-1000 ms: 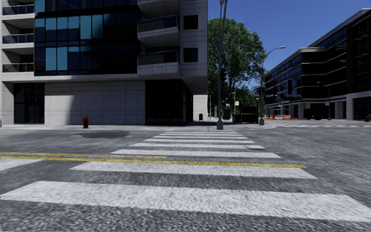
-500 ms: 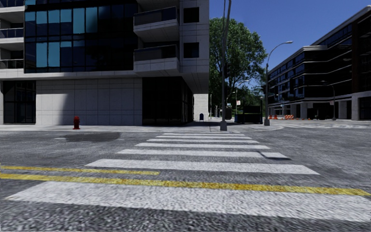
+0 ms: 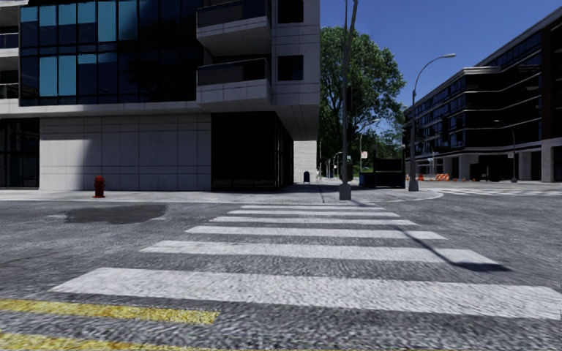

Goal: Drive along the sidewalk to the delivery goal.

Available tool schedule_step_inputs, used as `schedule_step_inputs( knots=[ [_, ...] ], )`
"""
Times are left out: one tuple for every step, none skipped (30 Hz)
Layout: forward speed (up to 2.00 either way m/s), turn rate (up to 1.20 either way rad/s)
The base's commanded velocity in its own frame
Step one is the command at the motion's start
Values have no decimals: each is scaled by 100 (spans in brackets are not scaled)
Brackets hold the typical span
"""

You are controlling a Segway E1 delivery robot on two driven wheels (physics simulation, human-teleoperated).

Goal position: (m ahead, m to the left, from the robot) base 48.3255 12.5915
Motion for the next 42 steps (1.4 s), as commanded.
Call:
schedule_step_inputs(
  knots=[
    [200,0],
    [200,0],
    [200,0],
    [200,0],
    [200,0],
    [200,0],
    [200,0],
    [200,-1],
    [200,-1],
    [200,-1],
    [200,-2],
    [200,-6],
    [200,-10],
    [200,-10],
    [200,-12],
    [200,-14],
    [200,-14],
    [200,-15],
    [200,-15],
    [200,-16],
    [200,-16],
    [200,-16],
    [200,-16],
    [200,-16],
    [200,-16],
    [200,-16],
    [200,-17],
    [200,-17],
    [200,-20],
    [200,-22],
    [200,-22],
    [200,-22],
    [200,-22],
    [200,-22],
    [200,-22],
    [200,-22],
    [200,-22],
    [200,-22],
    [200,-22],
    [200,-22],
    [200,-22],
    [200,-22]
  ],
)
